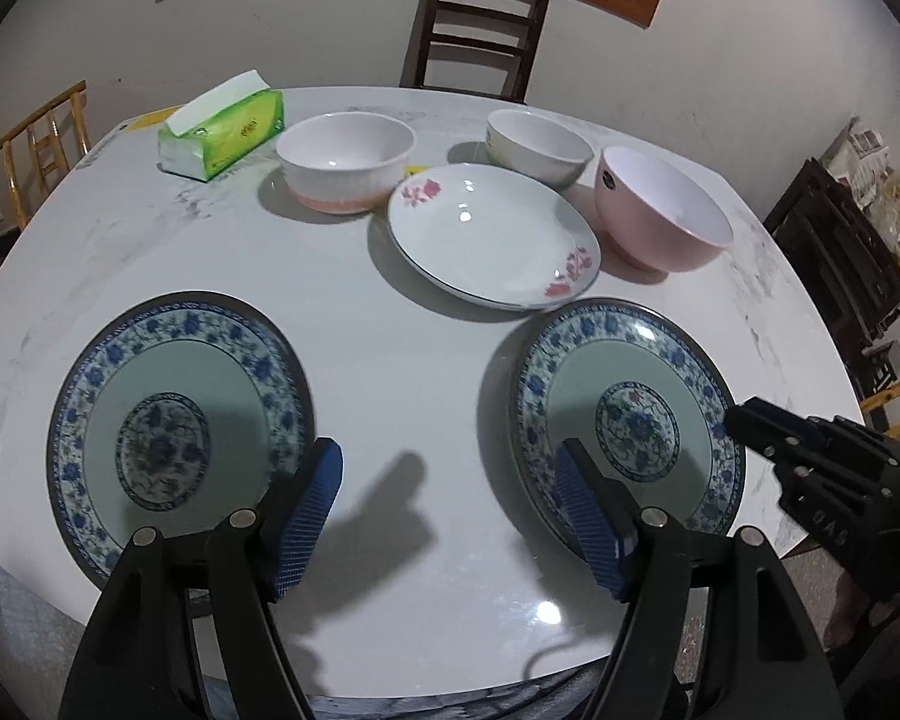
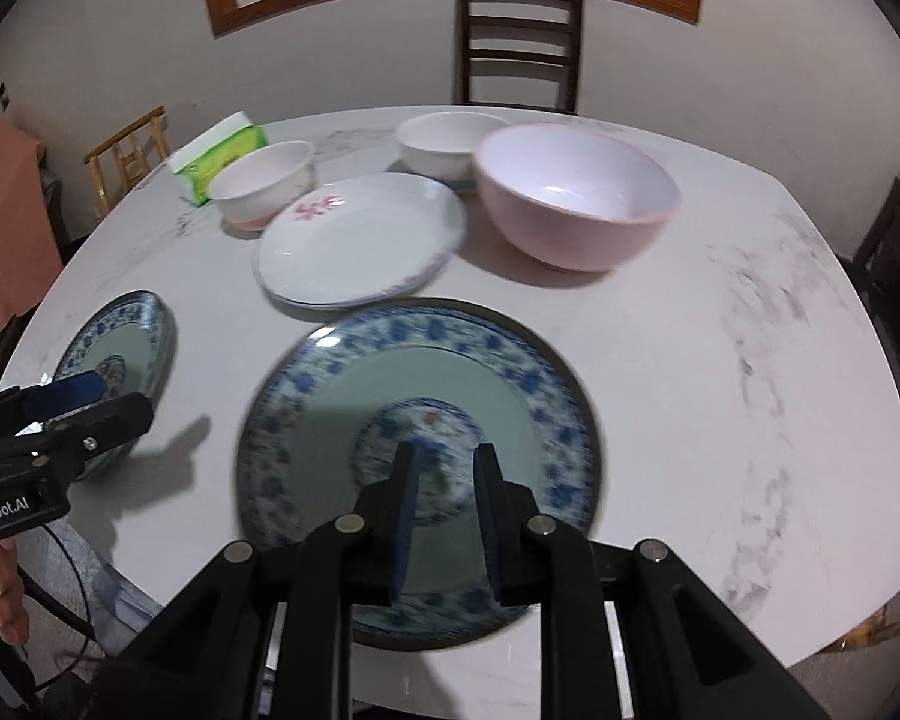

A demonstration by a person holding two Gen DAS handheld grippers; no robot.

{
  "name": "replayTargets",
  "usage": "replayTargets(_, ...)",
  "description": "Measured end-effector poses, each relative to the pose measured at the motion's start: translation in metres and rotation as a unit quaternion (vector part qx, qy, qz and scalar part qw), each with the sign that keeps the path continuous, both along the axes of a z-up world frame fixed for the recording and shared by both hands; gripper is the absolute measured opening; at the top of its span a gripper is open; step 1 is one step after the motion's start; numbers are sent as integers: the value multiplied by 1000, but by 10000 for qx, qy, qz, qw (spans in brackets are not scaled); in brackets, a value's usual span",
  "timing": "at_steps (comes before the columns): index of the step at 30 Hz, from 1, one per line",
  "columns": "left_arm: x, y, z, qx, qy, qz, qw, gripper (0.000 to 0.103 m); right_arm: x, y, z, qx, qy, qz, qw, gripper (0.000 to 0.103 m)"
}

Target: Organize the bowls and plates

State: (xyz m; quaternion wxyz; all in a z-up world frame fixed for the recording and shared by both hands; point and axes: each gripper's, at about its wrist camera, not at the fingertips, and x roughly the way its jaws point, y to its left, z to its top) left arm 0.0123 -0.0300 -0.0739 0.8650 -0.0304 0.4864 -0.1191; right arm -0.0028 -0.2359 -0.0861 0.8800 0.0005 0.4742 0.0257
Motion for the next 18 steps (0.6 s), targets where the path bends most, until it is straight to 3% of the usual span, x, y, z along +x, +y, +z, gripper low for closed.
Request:
replayTargets(7,1,-15,-12,21,175,-30,9998,70,-5,-40,-7,-1,89,-196,9998,19)
replayTargets(15,10,-17,-23,-453,515,-162,9975,70,7,-87,-30,1331,675,135,9887,23)
replayTargets(18,14,-17,-27,-679,672,-197,9952,70,12,-97,-35,1562,781,102,9846,23)
